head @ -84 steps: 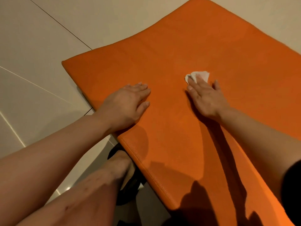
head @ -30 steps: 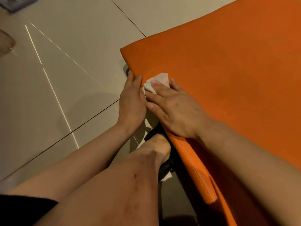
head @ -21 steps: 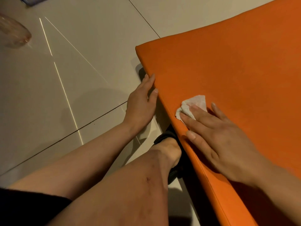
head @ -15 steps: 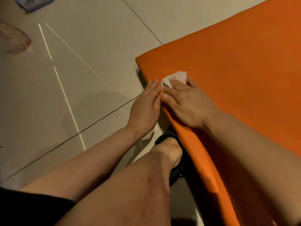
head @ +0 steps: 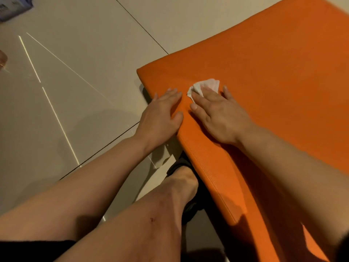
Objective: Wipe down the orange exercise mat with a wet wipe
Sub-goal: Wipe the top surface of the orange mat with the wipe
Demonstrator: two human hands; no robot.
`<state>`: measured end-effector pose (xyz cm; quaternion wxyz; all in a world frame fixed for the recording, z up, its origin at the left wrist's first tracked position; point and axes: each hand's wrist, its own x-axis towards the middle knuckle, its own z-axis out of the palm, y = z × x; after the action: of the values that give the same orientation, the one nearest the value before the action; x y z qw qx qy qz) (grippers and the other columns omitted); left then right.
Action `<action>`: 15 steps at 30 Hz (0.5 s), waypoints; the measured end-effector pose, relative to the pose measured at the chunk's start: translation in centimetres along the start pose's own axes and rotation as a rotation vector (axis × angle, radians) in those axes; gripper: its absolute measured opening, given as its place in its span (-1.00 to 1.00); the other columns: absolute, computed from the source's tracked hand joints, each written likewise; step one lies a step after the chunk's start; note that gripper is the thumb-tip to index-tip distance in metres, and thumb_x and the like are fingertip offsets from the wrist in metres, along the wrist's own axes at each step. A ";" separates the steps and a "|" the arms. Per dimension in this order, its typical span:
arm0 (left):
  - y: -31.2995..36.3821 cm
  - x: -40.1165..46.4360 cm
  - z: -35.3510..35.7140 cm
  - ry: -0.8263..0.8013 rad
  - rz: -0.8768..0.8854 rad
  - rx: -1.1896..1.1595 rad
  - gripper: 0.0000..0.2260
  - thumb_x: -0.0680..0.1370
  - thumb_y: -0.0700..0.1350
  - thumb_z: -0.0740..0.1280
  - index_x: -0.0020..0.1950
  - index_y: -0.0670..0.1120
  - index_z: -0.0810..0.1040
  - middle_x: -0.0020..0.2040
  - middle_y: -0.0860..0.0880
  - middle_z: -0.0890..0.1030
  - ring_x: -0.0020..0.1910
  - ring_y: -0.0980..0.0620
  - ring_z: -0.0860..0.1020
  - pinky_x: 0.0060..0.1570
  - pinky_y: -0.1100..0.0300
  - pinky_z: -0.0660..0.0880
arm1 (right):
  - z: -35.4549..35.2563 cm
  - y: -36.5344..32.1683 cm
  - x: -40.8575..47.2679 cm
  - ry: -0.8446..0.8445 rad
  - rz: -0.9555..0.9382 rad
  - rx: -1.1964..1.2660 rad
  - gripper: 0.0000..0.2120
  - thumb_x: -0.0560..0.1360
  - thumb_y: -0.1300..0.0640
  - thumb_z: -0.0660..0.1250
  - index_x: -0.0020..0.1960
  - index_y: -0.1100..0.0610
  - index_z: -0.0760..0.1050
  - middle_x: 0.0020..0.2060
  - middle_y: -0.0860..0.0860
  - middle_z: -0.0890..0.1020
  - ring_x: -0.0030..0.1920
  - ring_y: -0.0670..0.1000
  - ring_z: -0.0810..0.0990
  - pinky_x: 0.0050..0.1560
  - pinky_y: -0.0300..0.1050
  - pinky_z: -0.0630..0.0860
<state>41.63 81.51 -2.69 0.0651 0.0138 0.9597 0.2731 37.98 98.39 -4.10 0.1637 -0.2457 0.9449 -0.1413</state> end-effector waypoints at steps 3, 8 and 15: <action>0.3 1.2 -0.1 -0.048 0.028 0.091 -0.53 0.62 -0.02 0.24 0.51 -0.07 0.28 0.54 -0.05 0.23 0.53 0.07 0.11 0.48 0.15 -0.14 | -0.4 1.3 -4.1 0.073 -0.061 0.020 -0.28 0.55 -0.27 -0.29 0.57 0.06 0.10 0.56 0.01 0.10 0.56 -0.10 -0.05 0.51 -0.07 -0.31; 1.3 2.9 -0.2 -0.147 0.060 0.138 -0.53 0.60 -0.10 0.22 0.52 -0.03 0.27 0.54 -0.03 0.22 0.53 0.09 0.10 0.47 0.18 -0.17 | -1.1 2.7 -4.6 -0.045 0.034 0.074 -0.30 0.54 -0.28 -0.32 0.59 0.00 0.02 0.57 -0.03 0.06 0.55 -0.14 -0.10 0.50 -0.09 -0.34; 4.4 5.1 1.2 -0.229 0.080 0.173 -0.49 0.55 -0.20 0.21 0.51 -0.06 0.28 0.54 -0.05 0.22 0.54 0.07 0.10 0.52 0.11 -0.06 | -1.8 4.6 -2.2 -0.091 0.093 0.071 -0.42 0.64 -0.17 -0.19 0.60 0.04 -0.06 0.58 0.02 -0.05 0.56 -0.10 -0.16 0.52 -0.02 -0.31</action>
<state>36.67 86.18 -1.97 0.1621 0.0885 0.9646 0.1883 37.17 103.70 -3.51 0.2213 -0.2018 0.9413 -0.1558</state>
